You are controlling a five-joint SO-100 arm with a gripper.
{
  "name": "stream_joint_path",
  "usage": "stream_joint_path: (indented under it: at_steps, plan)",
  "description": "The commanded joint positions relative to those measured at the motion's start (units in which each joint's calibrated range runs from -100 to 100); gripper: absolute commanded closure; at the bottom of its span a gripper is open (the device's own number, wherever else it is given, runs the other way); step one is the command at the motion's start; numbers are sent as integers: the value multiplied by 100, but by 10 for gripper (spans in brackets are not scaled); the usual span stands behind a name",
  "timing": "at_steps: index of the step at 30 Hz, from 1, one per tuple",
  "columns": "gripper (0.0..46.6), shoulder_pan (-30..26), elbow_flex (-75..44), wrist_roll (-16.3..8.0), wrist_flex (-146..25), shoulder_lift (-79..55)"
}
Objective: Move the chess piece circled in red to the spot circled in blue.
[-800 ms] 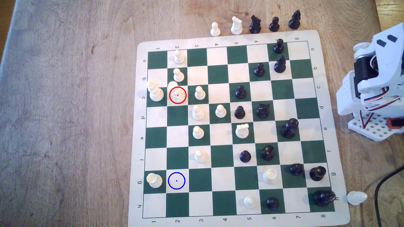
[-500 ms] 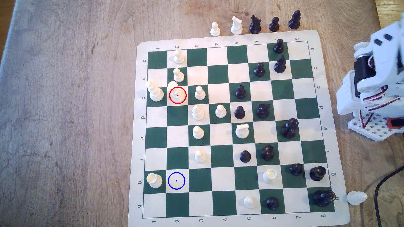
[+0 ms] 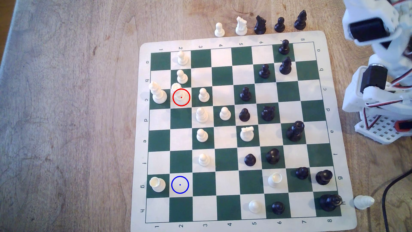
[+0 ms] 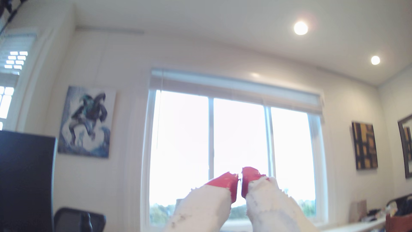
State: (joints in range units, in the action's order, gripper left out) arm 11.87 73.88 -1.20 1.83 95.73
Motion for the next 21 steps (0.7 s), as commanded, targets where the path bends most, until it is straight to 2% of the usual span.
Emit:
stream_joint_path:
  at_steps: [1,5,11,15,16,17,21]
  plan:
    - [464,217,-1042,-220,-1469,-14]
    - [464,-18,-1087,-171,-2190,-583]
    - [464,-706,-2257,88,-3648,-2586]
    - [464,-784,-3453,-10,-4442,-3868]
    - [464,-831,-4079,-254,-4761,-4343]
    - [464,-839,-4288,-371,-4827,-4505]
    - [464,-1004,-5457,-366,-5433,-5557]
